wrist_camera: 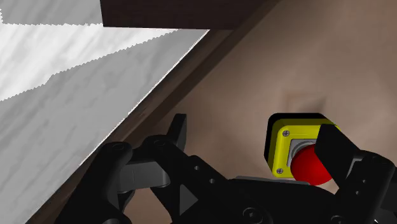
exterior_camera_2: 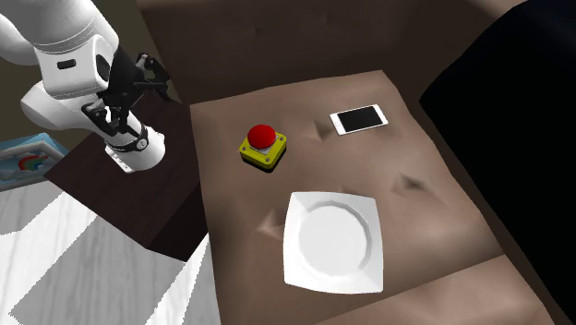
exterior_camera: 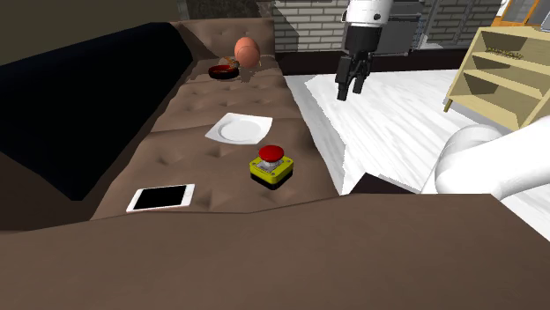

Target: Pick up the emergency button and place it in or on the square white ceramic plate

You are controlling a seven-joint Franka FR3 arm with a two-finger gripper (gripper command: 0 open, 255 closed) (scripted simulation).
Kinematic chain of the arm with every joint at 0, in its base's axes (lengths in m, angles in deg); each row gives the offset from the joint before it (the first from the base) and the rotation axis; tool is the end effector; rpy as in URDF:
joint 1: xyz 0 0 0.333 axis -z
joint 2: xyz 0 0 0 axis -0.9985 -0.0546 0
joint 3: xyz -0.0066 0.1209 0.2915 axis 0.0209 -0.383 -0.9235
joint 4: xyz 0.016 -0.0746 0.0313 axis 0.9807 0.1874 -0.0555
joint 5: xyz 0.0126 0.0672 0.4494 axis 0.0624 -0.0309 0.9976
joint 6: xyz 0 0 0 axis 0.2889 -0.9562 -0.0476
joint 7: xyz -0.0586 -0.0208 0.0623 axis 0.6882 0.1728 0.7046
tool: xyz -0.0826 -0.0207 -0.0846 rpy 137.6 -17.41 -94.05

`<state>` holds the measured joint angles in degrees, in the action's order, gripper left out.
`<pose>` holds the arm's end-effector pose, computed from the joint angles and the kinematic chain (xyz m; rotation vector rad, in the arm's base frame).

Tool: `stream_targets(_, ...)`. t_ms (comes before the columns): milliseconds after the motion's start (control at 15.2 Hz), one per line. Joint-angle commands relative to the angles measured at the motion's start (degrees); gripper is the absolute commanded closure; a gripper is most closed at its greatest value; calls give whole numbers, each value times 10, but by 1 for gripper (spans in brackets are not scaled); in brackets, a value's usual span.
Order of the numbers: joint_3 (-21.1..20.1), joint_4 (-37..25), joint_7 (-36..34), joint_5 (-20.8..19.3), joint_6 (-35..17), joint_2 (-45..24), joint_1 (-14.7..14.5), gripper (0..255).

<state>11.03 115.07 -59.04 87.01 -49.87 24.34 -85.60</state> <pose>0.3623 -0.0208 0.5472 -3.0516 0.0288 0.0168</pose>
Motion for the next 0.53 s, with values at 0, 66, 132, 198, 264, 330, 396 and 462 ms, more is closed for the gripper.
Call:
stream_targets(0, 0, 0, 0, 0, 0, 0, 0, 0)
stream_targets(66, -10, 12, -7, 5, -21, -2, -4, 0)
stream_targets(132, -20, 24, -15, 10, -43, -6, -9, 0)
stream_targets(198, -30, 34, -22, 16, -64, -10, -13, 0)
stream_targets(264, -41, 44, -30, 20, -86, -15, -17, 0)
stream_targets(330, -51, 53, -37, 25, -108, -22, -22, 0)
stream_targets(396, -62, 61, -44, 29, -131, -30, -26, 0)
stream_targets(462, -72, 68, -52, 34, -153, -38, -30, 0)
